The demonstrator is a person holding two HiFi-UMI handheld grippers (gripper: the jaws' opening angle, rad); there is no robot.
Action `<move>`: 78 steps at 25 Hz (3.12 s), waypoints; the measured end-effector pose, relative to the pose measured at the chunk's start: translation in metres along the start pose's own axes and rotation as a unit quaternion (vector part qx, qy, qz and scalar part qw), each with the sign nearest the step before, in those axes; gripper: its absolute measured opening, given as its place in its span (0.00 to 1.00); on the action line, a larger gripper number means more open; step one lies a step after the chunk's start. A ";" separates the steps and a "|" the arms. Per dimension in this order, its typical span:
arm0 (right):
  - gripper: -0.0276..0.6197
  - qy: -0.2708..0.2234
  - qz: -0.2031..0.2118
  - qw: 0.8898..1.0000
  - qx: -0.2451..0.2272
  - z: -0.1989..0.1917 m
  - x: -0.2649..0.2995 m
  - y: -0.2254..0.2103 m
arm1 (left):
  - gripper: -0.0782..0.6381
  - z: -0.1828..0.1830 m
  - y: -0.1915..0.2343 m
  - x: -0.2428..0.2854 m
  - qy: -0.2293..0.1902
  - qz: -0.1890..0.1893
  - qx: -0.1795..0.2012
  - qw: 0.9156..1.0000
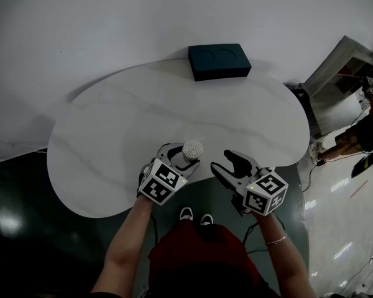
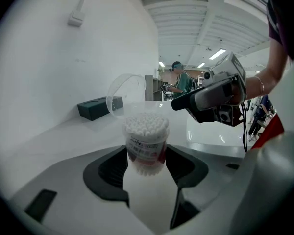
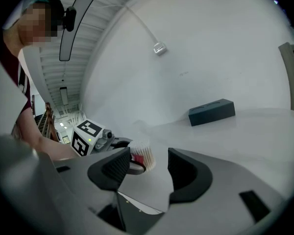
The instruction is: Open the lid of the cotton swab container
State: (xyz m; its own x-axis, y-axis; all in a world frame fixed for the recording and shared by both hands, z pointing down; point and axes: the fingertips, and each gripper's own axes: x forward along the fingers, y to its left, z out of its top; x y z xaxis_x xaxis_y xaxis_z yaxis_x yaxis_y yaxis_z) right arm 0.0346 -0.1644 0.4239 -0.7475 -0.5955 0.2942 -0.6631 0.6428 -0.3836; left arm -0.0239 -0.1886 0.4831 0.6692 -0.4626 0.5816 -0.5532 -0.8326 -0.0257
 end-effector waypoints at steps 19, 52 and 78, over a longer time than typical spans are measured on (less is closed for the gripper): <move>0.43 0.020 -0.025 0.999 -0.007 -0.019 0.022 -0.012 | 0.46 -0.002 0.037 0.036 -0.004 0.007 -0.015 1.000; 0.43 0.034 -0.026 0.999 -0.002 -0.030 0.020 -0.018 | 0.47 -0.014 0.036 0.059 0.026 0.005 0.006 1.000; 0.43 0.023 -0.022 0.999 -0.006 -0.042 -0.008 -0.005 | 0.50 -0.029 0.008 -0.002 0.009 0.084 -0.081 0.993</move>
State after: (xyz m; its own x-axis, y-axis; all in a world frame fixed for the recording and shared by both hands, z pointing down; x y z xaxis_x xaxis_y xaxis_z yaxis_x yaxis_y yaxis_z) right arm 0.0420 -0.1426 0.4602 -0.7181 -0.6012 0.3507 -0.6960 0.6224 -0.3582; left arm -0.0444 -0.1856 0.5051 0.5523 -0.5835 0.5955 -0.7299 -0.6835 0.0073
